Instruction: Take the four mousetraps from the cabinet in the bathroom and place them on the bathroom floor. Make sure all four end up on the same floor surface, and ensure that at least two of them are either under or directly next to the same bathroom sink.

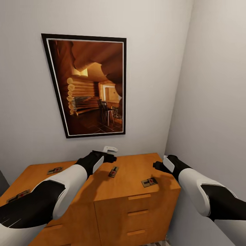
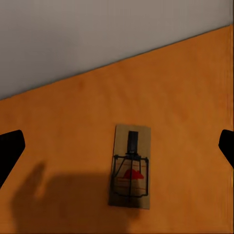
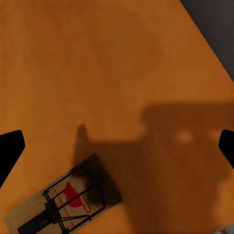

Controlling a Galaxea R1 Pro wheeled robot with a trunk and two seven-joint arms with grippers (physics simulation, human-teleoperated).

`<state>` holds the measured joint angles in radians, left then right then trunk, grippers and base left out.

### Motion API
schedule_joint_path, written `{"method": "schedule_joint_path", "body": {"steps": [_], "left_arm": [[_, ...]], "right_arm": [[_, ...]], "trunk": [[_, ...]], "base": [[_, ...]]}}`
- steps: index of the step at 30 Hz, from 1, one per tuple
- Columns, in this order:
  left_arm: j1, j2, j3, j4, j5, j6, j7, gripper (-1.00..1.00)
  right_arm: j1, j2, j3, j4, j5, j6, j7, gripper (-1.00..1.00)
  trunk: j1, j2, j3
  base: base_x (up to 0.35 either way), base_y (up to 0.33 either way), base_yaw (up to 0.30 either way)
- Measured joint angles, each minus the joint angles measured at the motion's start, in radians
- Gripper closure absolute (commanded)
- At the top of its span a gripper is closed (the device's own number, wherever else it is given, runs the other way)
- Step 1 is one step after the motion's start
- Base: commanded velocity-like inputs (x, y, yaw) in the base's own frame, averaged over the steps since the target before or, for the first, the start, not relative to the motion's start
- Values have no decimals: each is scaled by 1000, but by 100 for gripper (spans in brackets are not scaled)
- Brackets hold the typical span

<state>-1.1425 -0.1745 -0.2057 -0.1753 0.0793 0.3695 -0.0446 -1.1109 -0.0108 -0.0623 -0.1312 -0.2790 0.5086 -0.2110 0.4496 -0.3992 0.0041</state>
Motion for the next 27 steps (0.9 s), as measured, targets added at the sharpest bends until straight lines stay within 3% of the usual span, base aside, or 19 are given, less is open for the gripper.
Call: {"method": "schedule_joint_path", "body": {"steps": [8, 27], "left_arm": [[1, 0, 2, 17, 0, -5, -46, -100], [2, 0, 6, 55, 0, -19, -52, -100]], "right_arm": [[0, 0, 1, 0, 0, 0, 0, -100], [0, 0, 1, 0, 0, 0, 0, -100]], "trunk": [[0, 0, 0], [0, 0, 0]], "base": [[0, 0, 0], [0, 0, 0]]}}
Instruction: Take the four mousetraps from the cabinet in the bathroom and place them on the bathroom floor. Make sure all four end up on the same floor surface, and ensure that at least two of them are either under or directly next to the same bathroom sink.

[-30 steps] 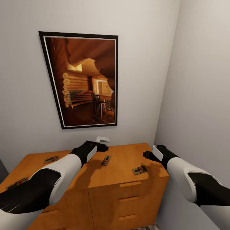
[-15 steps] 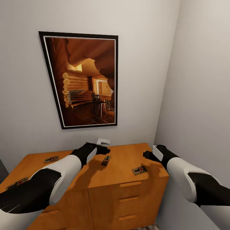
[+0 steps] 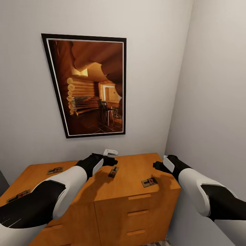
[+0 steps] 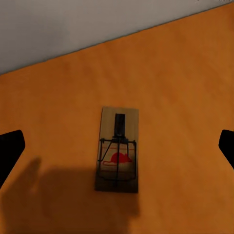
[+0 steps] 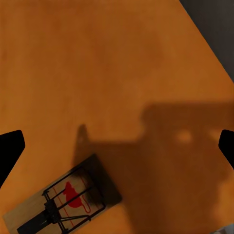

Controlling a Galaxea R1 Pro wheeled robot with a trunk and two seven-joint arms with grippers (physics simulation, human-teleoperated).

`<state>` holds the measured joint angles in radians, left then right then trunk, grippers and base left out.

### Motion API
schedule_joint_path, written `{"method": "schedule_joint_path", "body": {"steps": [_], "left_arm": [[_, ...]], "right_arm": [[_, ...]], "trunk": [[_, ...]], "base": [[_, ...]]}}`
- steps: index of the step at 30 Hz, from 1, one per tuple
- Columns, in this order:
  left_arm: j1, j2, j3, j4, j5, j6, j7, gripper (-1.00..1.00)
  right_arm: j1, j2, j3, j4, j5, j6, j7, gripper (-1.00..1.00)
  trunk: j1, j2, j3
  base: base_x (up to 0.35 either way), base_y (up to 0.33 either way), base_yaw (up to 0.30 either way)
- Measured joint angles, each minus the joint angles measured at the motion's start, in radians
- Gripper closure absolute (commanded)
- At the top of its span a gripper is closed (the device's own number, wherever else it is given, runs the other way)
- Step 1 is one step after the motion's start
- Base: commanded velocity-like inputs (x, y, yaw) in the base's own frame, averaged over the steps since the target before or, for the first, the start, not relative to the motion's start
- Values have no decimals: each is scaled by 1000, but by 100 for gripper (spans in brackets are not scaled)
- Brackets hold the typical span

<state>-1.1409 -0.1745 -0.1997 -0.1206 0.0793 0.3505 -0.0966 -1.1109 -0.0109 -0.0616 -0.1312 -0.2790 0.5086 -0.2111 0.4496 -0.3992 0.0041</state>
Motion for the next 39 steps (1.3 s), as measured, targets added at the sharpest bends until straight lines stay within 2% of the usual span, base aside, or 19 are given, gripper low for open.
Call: {"method": "schedule_joint_path", "body": {"steps": [10, 39], "left_arm": [[0, 0, 1, 0, 0, -21, 0, -100], [0, 0, 1, 2, 0, -26, 0, -100]], "right_arm": [[0, 0, 0, 0, 0, 0, 0, -100], [0, 0, 0, 0, 0, -1, 0, -100]], "trunk": [[0, 0, 0], [0, 0, 0]], "base": [[0, 0, 0], [0, 0, 0]]}}
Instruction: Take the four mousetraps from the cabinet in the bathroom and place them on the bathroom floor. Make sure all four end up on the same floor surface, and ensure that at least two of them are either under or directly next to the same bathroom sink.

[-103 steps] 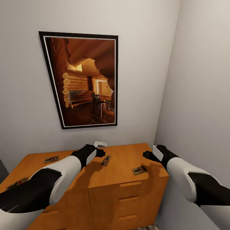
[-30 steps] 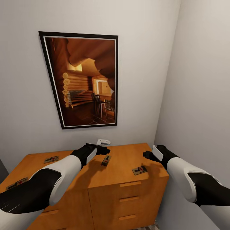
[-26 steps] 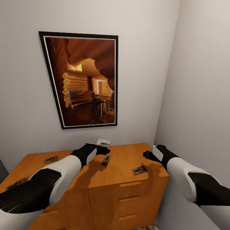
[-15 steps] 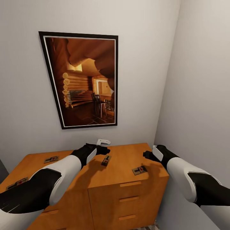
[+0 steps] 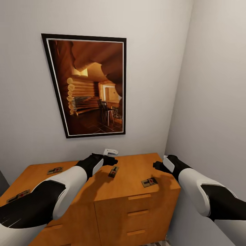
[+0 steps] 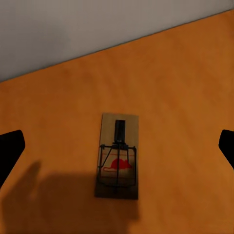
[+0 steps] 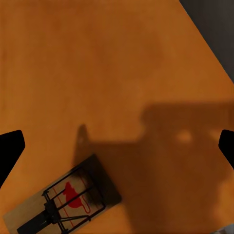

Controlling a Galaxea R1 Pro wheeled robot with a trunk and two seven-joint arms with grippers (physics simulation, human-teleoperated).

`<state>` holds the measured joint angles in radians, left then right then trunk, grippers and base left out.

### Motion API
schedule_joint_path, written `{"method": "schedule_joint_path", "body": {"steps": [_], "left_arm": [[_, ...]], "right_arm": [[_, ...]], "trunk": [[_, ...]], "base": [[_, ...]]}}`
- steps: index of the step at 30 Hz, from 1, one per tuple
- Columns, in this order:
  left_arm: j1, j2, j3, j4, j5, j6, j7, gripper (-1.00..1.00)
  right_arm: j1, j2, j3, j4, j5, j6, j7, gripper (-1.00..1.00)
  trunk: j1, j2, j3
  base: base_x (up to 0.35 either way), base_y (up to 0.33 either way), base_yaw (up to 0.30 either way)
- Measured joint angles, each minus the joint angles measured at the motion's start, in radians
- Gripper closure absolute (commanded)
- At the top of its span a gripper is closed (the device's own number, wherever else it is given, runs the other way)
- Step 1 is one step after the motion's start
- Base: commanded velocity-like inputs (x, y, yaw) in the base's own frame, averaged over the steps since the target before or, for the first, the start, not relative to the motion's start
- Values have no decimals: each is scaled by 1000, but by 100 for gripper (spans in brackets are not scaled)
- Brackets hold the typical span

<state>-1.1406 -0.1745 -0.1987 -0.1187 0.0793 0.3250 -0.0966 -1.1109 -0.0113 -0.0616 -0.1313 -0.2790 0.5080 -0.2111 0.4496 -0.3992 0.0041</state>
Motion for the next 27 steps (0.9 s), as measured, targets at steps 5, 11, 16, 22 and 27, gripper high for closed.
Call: {"method": "schedule_joint_path", "body": {"steps": [5, 11, 16, 22, 27], "left_arm": [[1, 0, 0, 0, 0, 0, 0, -100], [0, 0, 0, 0, 0, 0, 0, -100], [0, 0, 1, 0, 0, 0, 0, -100], [0, 0, 0, 0, -1, 1, 3, -100], [0, 0, 0, 0, 0, 1, 1, -100]], "right_arm": [[0, 0, 0, 0, 0, -1, 0, -100], [0, 0, 0, -1, 0, -1, 0, -100], [0, 0, 0, -1, 0, -1, 0, -100], [0, 0, 0, -1, 0, -1, 0, -100], [0, 0, 0, -1, 0, -1, 1, -100]], "trunk": [[0, 0, 0], [0, 0, 0], [0, 0, 0], [0, 0, 0], [0, 0, 0]], "base": [[0, 0, 0], [0, 0, 0], [0, 0, 0], [0, 0, 0], [0, 0, 0]]}}
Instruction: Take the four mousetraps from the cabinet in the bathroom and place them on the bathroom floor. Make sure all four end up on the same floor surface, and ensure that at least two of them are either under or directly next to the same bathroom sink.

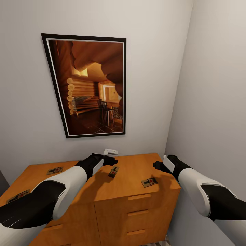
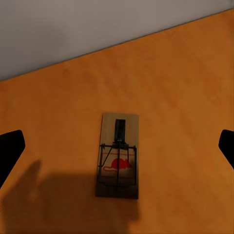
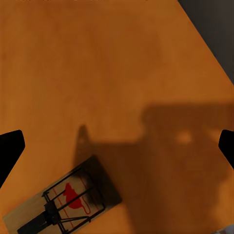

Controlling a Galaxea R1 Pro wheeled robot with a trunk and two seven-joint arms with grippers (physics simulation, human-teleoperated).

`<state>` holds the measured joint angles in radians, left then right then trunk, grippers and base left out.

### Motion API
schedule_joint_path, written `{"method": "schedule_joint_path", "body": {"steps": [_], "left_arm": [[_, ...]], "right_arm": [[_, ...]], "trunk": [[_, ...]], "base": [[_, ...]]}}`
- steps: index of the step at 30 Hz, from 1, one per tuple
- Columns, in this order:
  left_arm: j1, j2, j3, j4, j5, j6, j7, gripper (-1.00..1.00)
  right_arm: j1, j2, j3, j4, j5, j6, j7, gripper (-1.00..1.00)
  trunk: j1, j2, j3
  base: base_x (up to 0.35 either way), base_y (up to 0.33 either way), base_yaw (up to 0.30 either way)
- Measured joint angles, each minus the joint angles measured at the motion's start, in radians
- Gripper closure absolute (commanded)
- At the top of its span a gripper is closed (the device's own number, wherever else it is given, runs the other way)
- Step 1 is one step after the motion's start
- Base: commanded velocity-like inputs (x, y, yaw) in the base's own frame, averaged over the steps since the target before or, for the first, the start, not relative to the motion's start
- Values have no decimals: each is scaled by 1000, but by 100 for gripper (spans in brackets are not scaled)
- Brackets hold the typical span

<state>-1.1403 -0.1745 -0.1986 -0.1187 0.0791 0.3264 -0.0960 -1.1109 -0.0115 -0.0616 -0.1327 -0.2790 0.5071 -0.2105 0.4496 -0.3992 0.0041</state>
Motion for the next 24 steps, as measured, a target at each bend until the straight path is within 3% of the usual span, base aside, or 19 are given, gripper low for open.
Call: {"method": "schedule_joint_path", "body": {"steps": [19, 24], "left_arm": [[0, 0, 0, 0, 0, 0, -1, -100], [0, 0, 0, 0, 0, 0, -1, -100]], "right_arm": [[0, 0, 0, 0, 0, 0, 0, -100], [0, 0, 0, 0, 0, 0, 0, -100]], "trunk": [[0, 0, 0], [19, -34, -15]], "base": [[0, 0, 0], [0, 0, 0]]}}
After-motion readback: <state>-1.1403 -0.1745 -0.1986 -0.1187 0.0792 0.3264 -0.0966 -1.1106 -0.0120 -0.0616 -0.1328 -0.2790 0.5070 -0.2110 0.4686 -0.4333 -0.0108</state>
